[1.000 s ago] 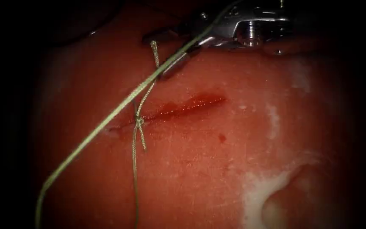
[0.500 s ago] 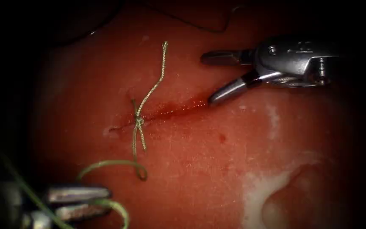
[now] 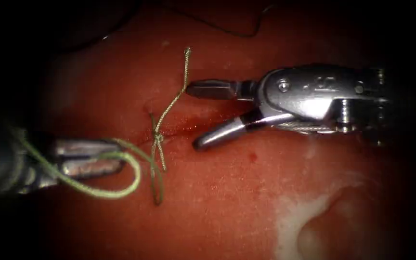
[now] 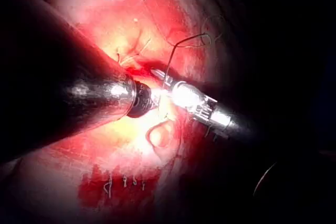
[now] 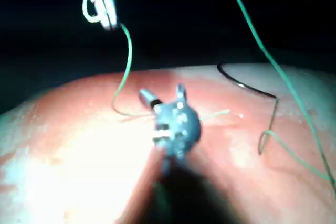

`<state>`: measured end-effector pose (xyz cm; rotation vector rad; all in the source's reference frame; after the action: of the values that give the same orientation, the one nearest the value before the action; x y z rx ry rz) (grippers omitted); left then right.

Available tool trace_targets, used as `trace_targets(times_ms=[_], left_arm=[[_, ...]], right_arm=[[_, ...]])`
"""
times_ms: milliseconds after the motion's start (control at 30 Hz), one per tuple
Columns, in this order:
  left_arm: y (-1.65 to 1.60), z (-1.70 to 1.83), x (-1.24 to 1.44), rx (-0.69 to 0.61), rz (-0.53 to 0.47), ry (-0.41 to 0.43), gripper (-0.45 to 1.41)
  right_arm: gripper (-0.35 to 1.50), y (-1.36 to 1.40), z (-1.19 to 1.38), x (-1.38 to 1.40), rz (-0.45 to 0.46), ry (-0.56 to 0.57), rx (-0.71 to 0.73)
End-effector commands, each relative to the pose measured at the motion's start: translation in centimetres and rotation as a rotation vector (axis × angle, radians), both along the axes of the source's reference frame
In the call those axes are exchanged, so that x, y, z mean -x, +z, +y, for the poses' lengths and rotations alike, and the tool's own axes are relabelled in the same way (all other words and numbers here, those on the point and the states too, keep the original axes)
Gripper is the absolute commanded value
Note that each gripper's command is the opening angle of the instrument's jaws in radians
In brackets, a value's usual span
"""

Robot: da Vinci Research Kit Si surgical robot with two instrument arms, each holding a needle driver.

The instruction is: Wound Closure

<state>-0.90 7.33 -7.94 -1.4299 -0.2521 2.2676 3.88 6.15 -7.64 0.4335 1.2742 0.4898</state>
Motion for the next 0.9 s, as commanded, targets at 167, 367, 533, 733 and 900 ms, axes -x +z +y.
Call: trace_targets(times_ms=[167,367,533,733,900], left_arm=[[0.03,0.13,0.01,0.036,-0.022,0.021,-0.35],[0.08,0.20,0.02,0.074,-0.047,0.059,-0.35],[0.26,0.29,-0.01,0.101,-0.071,0.070,-0.35],[0.71,0.35,-0.11,0.133,-0.094,0.087,-0.35],[1.17,0.27,-0.29,0.167,-0.103,0.122,-0.35]], right_arm=[[0.01,0.16,-0.10,-0.49,0.010,-0.003,0.017],[-0.35,0.28,-0.22,-0.78,0.054,-0.032,0.027],[-0.35,0.25,-0.32,-0.87,0.179,-0.073,0.028],[-0.35,0.28,-0.33,-0.84,0.308,-0.062,-0.022],[-0.35,0.32,-0.38,-0.78,0.354,-0.049,-0.055]])
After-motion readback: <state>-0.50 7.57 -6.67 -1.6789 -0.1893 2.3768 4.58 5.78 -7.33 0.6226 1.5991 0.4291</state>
